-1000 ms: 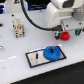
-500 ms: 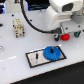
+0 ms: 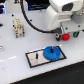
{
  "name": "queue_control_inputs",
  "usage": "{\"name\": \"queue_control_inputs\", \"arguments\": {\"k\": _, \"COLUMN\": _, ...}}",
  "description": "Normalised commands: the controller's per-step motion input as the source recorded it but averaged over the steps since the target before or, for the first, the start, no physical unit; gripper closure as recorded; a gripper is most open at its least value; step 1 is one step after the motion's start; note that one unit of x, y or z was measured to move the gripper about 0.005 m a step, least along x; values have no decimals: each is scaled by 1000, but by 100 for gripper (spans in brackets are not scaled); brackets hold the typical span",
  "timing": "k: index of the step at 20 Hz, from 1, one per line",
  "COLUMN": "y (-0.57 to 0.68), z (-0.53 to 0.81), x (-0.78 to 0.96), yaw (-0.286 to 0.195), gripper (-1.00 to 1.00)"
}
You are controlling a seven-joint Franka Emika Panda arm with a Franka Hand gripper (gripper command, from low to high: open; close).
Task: Insert the blue gear onto the right peg, followed by the red gear
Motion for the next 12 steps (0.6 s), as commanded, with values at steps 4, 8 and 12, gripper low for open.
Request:
{"name": "queue_control_inputs", "arguments": {"k": 4, "y": 5, "z": 47, "x": -147, "yaw": 0, "gripper": 100}}
{"name": "queue_control_inputs", "arguments": {"k": 8, "y": 7, "z": 372, "x": 22, "yaw": 0, "gripper": 100}}
{"name": "queue_control_inputs", "arguments": {"k": 12, "y": -8, "z": 434, "x": 111, "yaw": 0, "gripper": 100}}
